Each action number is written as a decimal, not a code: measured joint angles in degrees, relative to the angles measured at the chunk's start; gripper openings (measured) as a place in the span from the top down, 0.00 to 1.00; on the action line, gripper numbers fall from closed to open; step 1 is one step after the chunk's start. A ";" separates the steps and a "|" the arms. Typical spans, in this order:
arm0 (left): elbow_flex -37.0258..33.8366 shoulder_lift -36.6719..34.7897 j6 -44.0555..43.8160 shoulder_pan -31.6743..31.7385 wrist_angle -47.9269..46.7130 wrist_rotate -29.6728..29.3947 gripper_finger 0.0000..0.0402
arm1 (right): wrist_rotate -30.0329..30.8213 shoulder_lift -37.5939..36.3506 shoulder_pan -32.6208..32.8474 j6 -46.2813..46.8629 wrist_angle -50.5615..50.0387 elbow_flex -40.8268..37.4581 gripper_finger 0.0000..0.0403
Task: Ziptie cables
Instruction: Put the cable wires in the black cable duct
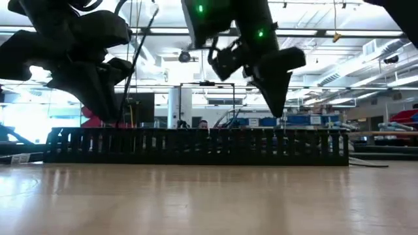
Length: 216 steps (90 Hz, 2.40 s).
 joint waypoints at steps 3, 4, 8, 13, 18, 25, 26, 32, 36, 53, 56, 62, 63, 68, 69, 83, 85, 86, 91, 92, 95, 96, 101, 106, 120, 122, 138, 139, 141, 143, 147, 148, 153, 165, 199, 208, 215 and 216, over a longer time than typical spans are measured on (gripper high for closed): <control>0.00 0.00 0.02 0.00 -0.34 -0.02 0.79 | -0.42 -0.07 -0.41 -0.23 0.03 -0.62 0.98; 0.00 0.00 0.02 0.00 -0.42 -0.01 0.79 | -0.66 -0.09 -0.54 -0.28 0.13 -0.87 0.98; 0.00 0.00 0.00 0.00 -0.85 -0.02 0.79 | -2.19 -0.11 -1.05 -0.63 0.92 -1.83 0.99; -0.05 0.00 0.00 0.00 -1.58 0.00 0.79 | -3.81 -0.11 -1.56 -1.72 2.14 -3.22 1.00; -0.42 0.00 -0.02 0.00 -1.25 0.00 0.79 | -4.53 -0.11 -1.91 -2.26 3.22 -4.74 1.00; -0.97 0.00 -0.10 0.00 -1.38 0.00 0.79 | -4.83 -0.11 -2.11 -2.44 3.61 -6.81 1.00; -1.05 0.00 -0.19 0.00 -1.37 0.00 0.79 | -4.96 -0.11 -2.10 -2.47 3.61 -7.05 1.00; -1.61 0.00 -0.82 0.00 -1.09 0.00 0.79 | -5.98 -0.73 -2.11 -2.58 4.22 -8.64 1.00; -1.95 0.00 -1.31 0.00 -1.08 0.00 0.79 | -7.00 -1.75 -2.11 -2.68 5.60 -9.97 1.00; -2.51 0.00 -2.69 0.00 -0.77 0.02 0.79 | -12.34 -10.48 -2.91 -0.26 13.96 -19.71 1.00; -2.51 0.00 -2.80 0.00 -0.69 0.02 0.79 | -13.10 -12.20 -3.05 0.52 15.22 -21.94 1.00; -2.51 0.00 -2.82 0.00 -0.40 0.02 0.79 | -14.30 -15.58 -3.26 1.72 18.17 -26.34 1.00; -2.51 0.00 -2.82 0.00 -0.33 0.02 0.79 | -14.51 -16.12 -3.27 1.91 18.63 -27.02 1.00; -2.51 0.00 -2.81 0.00 -0.22 0.02 0.79 | -15.29 -18.75 -3.31 2.51 21.08 -30.35 1.00; -2.51 0.00 -2.81 0.00 -0.20 0.02 0.79 | -15.04 -19.26 -3.31 2.65 21.57 -30.96 1.00; -2.51 0.00 -1.90 0.04 1.47 -0.11 0.79 | -11.78 -24.89 -4.50 4.25 30.98 -36.40 1.00; -2.52 0.00 -1.87 0.04 1.73 -0.11 0.79 | -11.84 -25.26 -4.83 4.03 32.27 -36.92 1.00; -2.53 0.00 -1.86 0.04 1.88 -0.11 0.79 | -11.89 -25.33 -4.99 3.92 32.85 -37.14 1.00; -2.54 0.00 -1.59 0.04 2.42 -0.11 0.79 | -13.38 -25.16 -5.84 3.31 34.68 -38.03 1.00; -2.54 0.00 -1.56 0.04 2.46 -0.12 0.79 | -13.98 -25.01 -6.05 3.18 34.91 -38.18 1.00; -2.54 0.00 -1.53 0.04 2.44 -0.12 0.79 | -15.69 -24.38 -6.46 2.91 35.40 -38.60 1.00; -2.54 0.00 -1.53 0.04 2.39 -0.13 0.79 | -16.08 -24.13 -6.56 2.80 35.50 -38.71 1.00; -2.54 0.00 -1.52 0.04 2.27 -0.13 0.79 | -17.10 -23.14 -6.84 2.20 35.54 -39.27 1.00; -2.54 0.00 -1.51 0.04 2.25 -0.13 0.79 | -17.99 -22.95 -6.96 1.90 35.20 -39.90 1.00; -2.54 0.00 -1.32 0.04 2.24 -0.15 0.79 | -22.67 -23.70 -6.96 2.79 33.45 -40.09 1.00; -2.54 0.00 -1.24 0.04 2.24 -0.16 0.79 | -24.06 -23.79 -6.91 3.18 33.31 -40.09 1.00; -2.54 0.00 -1.22 0.04 2.24 -0.28 0.79 | -30.06 -23.85 -4.67 5.53 31.49 -40.09 1.00; -2.54 0.00 -1.22 0.04 2.24 -0.29 0.79 | -30.03 -23.85 -4.49 5.65 31.21 -40.09 1.00; -2.54 0.00 -1.22 0.04 2.24 -0.30 0.79 | -29.98 -23.85 -4.16 5.94 30.75 -40.09 1.00; -2.54 0.00 -1.20 0.04 2.26 -0.35 0.79 | -29.82 -23.85 -3.83 6.27 30.36 -40.09 1.00; -2.54 0.00 -1.14 0.04 2.28 -0.55 0.79 | -29.73 -23.86 -3.23 6.73 30.08 -40.09 1.00; -2.54 0.00 -1.14 0.04 2.27 -0.57 0.79 | -29.72 -23.87 -3.06 6.78 30.05 -40.09 1.00; -2.54 0.00 -1.12 0.04 2.25 -0.59 0.79 | -29.74 -23.91 -2.50 7.58 30.10 -40.09 1.00; -2.54 0.00 -1.09 0.04 2.26 -0.76 0.79 | -29.74 -24.26 -1.49 8.81 30.12 -40.09 1.00; -2.54 0.00 -1.10 0.04 2.25 -1.00 0.79 | -14.74 -32.82 0.43 12.43 34.57 -39.90 1.00; -2.54 0.00 -1.16 0.04 2.50 -1.00 0.79 | -13.16 -37.09 1.98 13.73 44.72 -40.91 1.00; -2.54 0.00 -1.17 0.04 3.19 -1.03 0.79 | -13.19 -37.93 3.16 14.31 55.96 -42.50 1.00; -2.54 0.00 -1.18 0.04 3.34 -1.03 0.79 | -13.20 -37.91 3.35 14.37 57.70 -42.78 1.00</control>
